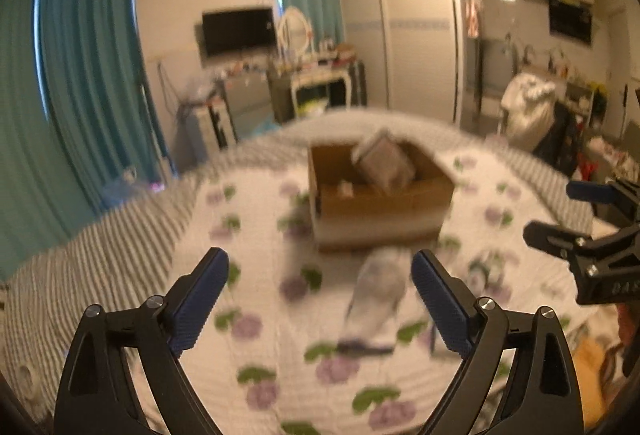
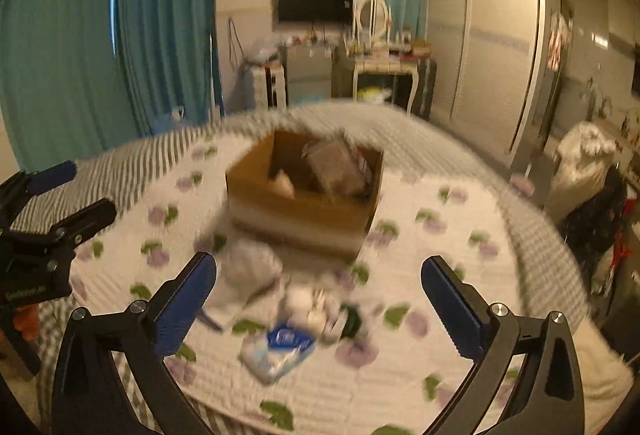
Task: Organize soft objects
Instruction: 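Grasp the blue-and-white tissue pack with the right tool while the left tool grasps the white sock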
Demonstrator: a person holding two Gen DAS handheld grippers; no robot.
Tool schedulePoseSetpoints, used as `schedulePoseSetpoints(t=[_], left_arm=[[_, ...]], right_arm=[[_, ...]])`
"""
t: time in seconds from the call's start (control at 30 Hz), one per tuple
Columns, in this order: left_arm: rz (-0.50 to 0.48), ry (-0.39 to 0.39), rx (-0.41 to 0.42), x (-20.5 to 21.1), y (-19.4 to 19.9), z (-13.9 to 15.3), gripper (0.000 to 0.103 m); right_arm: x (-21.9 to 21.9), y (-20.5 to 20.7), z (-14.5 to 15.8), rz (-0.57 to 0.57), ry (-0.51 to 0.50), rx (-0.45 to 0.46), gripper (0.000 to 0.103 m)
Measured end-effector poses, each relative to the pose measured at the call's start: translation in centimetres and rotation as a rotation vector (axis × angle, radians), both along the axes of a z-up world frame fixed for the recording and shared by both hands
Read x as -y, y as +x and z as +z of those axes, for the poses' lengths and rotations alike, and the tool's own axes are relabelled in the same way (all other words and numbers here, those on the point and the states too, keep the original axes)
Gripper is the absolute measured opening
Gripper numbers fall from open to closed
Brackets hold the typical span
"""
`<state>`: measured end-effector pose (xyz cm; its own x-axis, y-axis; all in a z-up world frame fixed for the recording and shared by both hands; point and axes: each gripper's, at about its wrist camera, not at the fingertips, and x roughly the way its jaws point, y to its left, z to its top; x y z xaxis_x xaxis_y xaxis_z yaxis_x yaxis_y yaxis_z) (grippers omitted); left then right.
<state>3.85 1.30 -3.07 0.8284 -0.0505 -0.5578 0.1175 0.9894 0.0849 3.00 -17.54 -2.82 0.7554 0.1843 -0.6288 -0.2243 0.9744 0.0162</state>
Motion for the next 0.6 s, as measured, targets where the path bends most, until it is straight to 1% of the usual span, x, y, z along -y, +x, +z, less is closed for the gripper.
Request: schedulePoseSetpoints(t=[0.1,0.2,0.33,0.43,0.53,0.6], left_arm=[[0.017,-0.002,-0.069,-0.2,0.1,-3.9,0.094],[0.031,0.012,-0.123,-0.3,0.4,-7.7,0.094],[0.03,-0.01,-0.176,-0.8,0.3,-10.2,0.094],[0.029,-0.007,-0.197,-1.0,0.3,-11.2,0.094],[0.028,-0.017,-0.22,-1.2,0.5,-11.9,0.094],[0.028,-0.021,-0.228,-1.2,0.7,-12.2,0.094]], right_arm=[[-0.5,0.7,-4.4,-0.012,-0.001,-0.056,0.103],[-1.4,1.2,-7.8,0.014,0.0,-0.105,0.103],[-2.7,1.8,-11.4,0.054,-0.011,-0.167,0.103],[-4.1,2.3,-13.9,0.084,-0.042,-0.212,0.102],[-4.8,2.6,-15.6,0.091,-0.077,-0.237,0.091],[-4.5,2.7,-15.6,0.082,-0.069,-0.237,0.081]])
